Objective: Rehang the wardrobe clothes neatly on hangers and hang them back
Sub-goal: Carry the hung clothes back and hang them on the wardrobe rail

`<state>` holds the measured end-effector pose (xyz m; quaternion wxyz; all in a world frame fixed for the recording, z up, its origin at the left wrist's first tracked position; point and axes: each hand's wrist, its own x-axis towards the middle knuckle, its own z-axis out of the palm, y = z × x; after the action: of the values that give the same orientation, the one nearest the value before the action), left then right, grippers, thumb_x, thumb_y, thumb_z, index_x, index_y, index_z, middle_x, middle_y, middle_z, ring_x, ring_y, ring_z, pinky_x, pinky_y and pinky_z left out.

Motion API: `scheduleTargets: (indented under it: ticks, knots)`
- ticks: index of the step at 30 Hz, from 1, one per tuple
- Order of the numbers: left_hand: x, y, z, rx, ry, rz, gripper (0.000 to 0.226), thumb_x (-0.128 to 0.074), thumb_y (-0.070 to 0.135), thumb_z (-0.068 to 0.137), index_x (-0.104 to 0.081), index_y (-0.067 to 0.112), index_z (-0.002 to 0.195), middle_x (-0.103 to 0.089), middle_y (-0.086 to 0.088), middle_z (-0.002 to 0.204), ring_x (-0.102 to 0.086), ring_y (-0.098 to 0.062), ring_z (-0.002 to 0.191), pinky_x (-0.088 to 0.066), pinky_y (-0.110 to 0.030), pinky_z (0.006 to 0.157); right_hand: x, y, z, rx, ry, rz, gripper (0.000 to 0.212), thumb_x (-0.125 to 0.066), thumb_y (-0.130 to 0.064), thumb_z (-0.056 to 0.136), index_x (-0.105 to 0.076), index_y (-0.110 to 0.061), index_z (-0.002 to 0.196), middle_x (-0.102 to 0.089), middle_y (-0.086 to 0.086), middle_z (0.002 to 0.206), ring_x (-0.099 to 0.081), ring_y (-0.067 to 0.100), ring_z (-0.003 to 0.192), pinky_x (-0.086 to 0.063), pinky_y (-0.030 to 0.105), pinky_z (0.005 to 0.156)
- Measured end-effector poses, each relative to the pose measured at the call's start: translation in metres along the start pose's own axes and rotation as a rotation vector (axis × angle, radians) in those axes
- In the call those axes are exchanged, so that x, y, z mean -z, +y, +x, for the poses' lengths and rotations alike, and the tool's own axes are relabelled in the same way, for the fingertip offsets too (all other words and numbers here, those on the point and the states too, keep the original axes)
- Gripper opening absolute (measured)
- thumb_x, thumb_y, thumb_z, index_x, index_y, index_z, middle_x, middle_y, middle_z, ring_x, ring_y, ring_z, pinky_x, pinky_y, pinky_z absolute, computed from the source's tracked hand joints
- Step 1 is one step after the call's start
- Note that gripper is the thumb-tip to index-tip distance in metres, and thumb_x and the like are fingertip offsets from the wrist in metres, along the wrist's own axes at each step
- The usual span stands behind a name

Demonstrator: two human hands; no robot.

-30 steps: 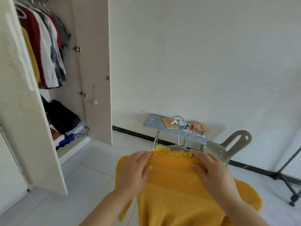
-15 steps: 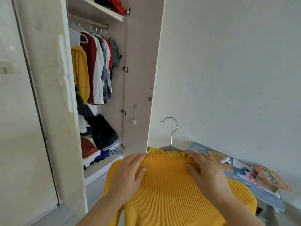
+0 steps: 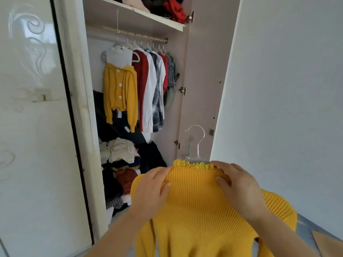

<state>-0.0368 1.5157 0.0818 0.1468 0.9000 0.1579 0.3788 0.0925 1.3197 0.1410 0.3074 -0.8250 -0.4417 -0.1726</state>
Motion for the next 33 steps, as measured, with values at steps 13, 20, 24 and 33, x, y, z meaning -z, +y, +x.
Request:
scheduleTargets:
  ticks: [13,20,24,33]
  knots:
    - [-0.078,-0.138,0.190,0.076,0.145,0.034,0.045,-0.049,0.030,0.093,-0.038,0.031,0.136,-0.045,0.013,0.132,-0.026,0.009,0.113,-0.015,-0.012,0.100,-0.115,0.047,0.242,0.165,-0.008,-0.060,0.036,-0.052,-0.028,0.093,-0.049,-0.036,0.128,-0.059,-0.010,0.110,-0.043,0.001,0.079,-0.034,0.010,0.066]
    - [-0.090,-0.223,0.276,0.160,0.205,0.095,0.046,-0.048,0.031,0.093,-0.034,0.036,0.137,-0.043,0.016,0.132,-0.031,0.006,0.115,-0.023,-0.016,0.102,-0.185,0.043,0.368,0.290,-0.087,0.002,0.040,-0.050,-0.028,0.093,-0.043,-0.033,0.132,-0.059,-0.005,0.118,-0.058,0.012,0.097,-0.040,0.019,0.075]
    - [-0.090,-0.270,0.326,0.204,0.265,0.166,0.047,-0.049,0.030,0.093,-0.034,0.035,0.137,-0.041,0.017,0.130,-0.028,0.008,0.113,-0.022,-0.014,0.099,-0.229,0.038,0.442,0.397,-0.080,0.052,0.037,-0.053,-0.026,0.092,-0.051,-0.030,0.128,-0.061,-0.001,0.115,-0.061,0.018,0.096,-0.042,0.023,0.074]
    - [-0.050,-0.347,0.432,0.276,0.366,0.317,0.044,-0.050,0.027,0.093,-0.039,0.028,0.136,-0.046,0.009,0.133,-0.042,-0.008,0.119,-0.034,-0.026,0.103,-0.296,-0.002,0.609,0.622,-0.028,0.214,0.040,-0.055,-0.023,0.091,-0.051,-0.028,0.130,-0.060,-0.002,0.116,-0.058,0.018,0.102,-0.045,0.029,0.082]
